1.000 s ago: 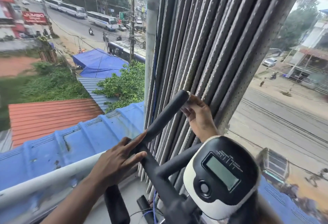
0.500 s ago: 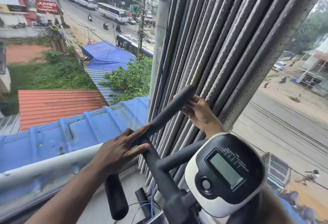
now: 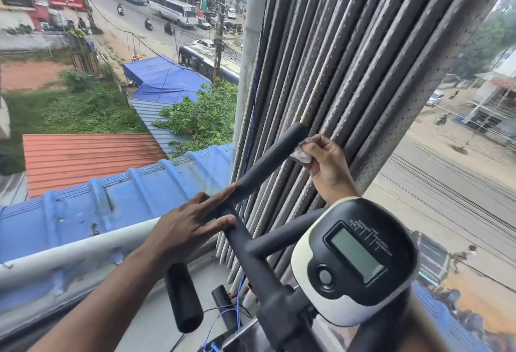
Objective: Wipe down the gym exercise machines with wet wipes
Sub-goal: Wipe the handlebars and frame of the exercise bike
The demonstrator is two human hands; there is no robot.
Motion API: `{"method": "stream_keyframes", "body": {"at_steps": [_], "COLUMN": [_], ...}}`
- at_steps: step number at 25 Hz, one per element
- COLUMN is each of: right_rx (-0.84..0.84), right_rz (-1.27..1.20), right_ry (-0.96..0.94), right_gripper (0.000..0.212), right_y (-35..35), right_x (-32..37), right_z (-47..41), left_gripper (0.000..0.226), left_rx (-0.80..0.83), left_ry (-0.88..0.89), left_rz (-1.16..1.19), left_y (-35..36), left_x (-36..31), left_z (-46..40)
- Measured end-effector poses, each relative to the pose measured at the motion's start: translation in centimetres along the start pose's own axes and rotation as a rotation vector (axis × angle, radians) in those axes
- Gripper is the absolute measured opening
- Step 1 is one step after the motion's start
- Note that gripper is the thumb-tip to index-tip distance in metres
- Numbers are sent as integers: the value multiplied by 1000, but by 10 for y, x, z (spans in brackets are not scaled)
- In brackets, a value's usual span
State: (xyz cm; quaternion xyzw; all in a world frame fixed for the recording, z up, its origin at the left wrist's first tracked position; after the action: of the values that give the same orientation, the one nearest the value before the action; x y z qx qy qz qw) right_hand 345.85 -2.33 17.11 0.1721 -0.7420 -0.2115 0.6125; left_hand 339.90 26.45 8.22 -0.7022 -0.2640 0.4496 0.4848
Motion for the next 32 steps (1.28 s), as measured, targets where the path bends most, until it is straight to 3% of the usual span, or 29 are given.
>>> {"method": "stream_keyframes", "body": {"at_steps": [6, 12, 17, 24, 29, 32], "right_rx": [98, 16, 215, 102, 230, 310], "right_rz": [163, -15, 246, 38, 474, 522], "right_ry": [214, 2, 322, 251, 500, 580], "right_gripper": [17, 17, 19, 8, 13, 19], "right_y": [2, -10, -7, -7, 9, 15], "right_x": [-19, 12, -41, -14, -55, -62], "right_z": [8, -3, 7, -15, -9, -9], "left_gripper": [63, 62, 65, 65, 81, 83], "left_rx": [14, 8, 14, 24, 20, 45], "left_ry": [-15, 6, 5, -73, -222, -248], "left_rz": [-23, -22, -23, -70, 20, 44], "left_y": [-2, -2, -1, -3, 5, 2], "left_x": [-2, -4, -4, -6, -3, -5], "left_z": [0, 0, 0, 9, 33, 36]}}
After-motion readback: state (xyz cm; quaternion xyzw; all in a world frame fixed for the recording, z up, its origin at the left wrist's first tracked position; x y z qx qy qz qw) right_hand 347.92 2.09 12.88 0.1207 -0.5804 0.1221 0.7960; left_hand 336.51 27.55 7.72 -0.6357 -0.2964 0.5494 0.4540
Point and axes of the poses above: each hand's wrist, its own z-axis away from the middle knuckle, its own y-axis out of the palm, x = y × z, the point moved 4 cm from there along -z, towards the middle knuckle, and after that the axes turned 12 degrees about -z, right-handed, at the moved point
